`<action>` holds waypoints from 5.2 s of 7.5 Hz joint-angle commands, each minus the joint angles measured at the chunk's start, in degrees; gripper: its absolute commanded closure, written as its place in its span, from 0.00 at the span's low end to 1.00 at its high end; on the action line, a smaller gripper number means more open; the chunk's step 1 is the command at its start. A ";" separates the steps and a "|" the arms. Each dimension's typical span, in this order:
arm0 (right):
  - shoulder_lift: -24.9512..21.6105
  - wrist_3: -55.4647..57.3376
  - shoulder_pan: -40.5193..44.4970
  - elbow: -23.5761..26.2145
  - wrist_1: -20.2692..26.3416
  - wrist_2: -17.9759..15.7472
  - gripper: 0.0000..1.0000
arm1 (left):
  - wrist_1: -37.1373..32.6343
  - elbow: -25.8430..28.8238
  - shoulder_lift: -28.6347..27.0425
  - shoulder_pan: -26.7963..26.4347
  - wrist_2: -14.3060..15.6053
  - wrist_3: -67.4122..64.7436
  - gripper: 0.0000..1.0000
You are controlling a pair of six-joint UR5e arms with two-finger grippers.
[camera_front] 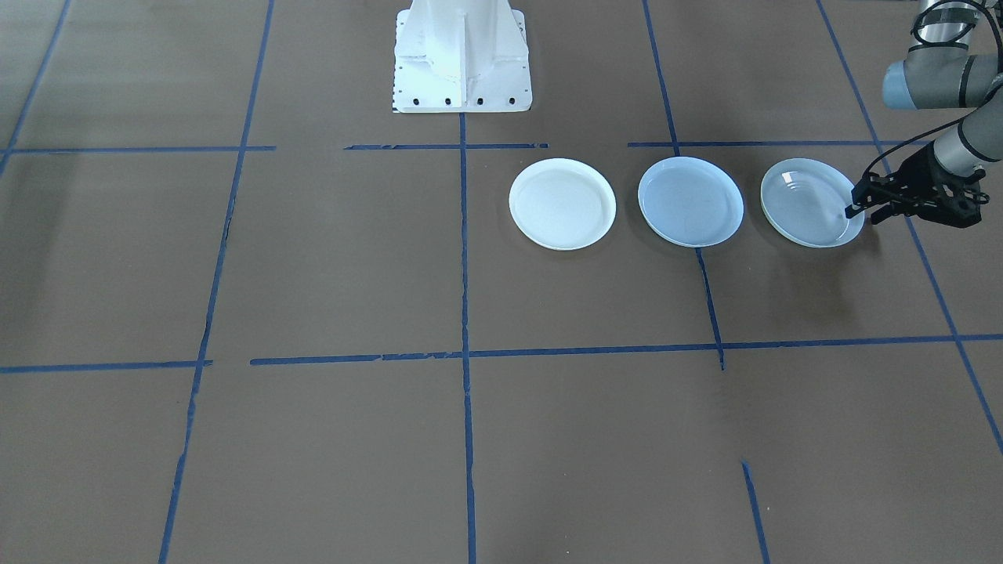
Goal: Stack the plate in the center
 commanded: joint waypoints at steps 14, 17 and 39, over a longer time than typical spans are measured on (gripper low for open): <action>0.00 0.00 0.00 0.00 0.00 0.00 0.00 | -12.96 -6.90 -3.25 1.84 -2.25 -34.89 1.00; 0.00 0.00 0.00 0.00 0.00 0.00 0.00 | -13.78 -11.20 -3.87 11.98 5.50 -45.92 1.00; 0.00 0.00 0.00 0.00 0.00 0.00 0.00 | 13.50 -29.68 -14.19 28.84 15.53 -58.47 0.00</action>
